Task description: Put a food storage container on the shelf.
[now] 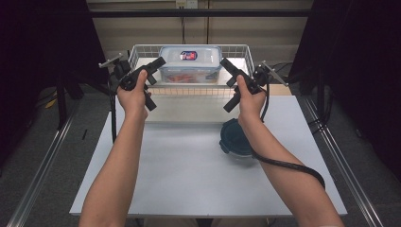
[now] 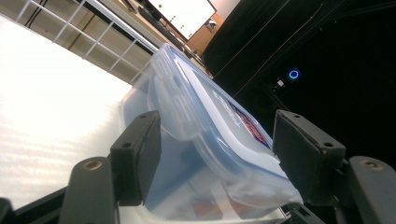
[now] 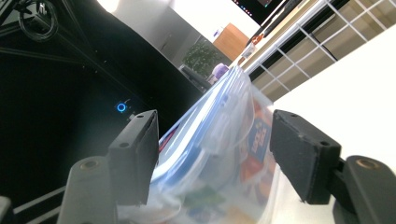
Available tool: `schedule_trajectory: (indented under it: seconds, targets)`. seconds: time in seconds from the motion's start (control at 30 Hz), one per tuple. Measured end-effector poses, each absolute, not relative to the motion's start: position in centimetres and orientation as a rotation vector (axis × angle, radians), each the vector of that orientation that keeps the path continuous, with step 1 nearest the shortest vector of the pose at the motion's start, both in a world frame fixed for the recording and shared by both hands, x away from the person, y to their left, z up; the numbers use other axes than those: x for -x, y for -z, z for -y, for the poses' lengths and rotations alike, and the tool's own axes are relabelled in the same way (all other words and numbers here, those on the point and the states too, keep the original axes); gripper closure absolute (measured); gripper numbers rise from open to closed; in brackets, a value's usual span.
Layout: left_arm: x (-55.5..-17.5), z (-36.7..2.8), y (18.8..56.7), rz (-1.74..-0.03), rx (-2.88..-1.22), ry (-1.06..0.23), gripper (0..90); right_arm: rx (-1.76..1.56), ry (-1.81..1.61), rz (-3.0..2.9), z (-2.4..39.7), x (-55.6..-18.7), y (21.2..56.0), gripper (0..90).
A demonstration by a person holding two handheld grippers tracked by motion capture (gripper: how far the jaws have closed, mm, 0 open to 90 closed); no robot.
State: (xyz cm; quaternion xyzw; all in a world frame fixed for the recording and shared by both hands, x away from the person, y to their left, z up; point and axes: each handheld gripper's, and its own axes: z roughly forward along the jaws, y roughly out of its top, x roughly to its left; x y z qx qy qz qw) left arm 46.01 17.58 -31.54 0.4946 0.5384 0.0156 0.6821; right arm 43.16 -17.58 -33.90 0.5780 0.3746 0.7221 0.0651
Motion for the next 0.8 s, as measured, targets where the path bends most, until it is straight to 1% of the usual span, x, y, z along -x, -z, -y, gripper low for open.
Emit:
schedule_trajectory:
  seconds: [0.1, 0.43, 0.6, 0.8]
  targets:
    - [-45.4, -17.4, 31.9, -1.198, -1.126, -0.032, 29.8, -1.750, -2.201, -1.139, 17.6, -42.5, 34.2, 30.1]
    - [-43.7, -16.9, 32.4, -1.167, -1.122, -0.005, 25.0, -1.755, -2.201, -1.186, 18.2, -40.8, 35.5, 28.7]
    - [-43.0, -16.6, 32.8, -1.140, -1.153, 0.012, 21.5, -1.753, -2.197, -1.192, 18.6, -40.2, 35.9, 28.4]
    - [-42.2, -16.2, 33.7, -1.135, -1.176, 0.036, 19.4, -1.736, -2.208, -1.213, 18.8, -39.3, 36.1, 27.5]
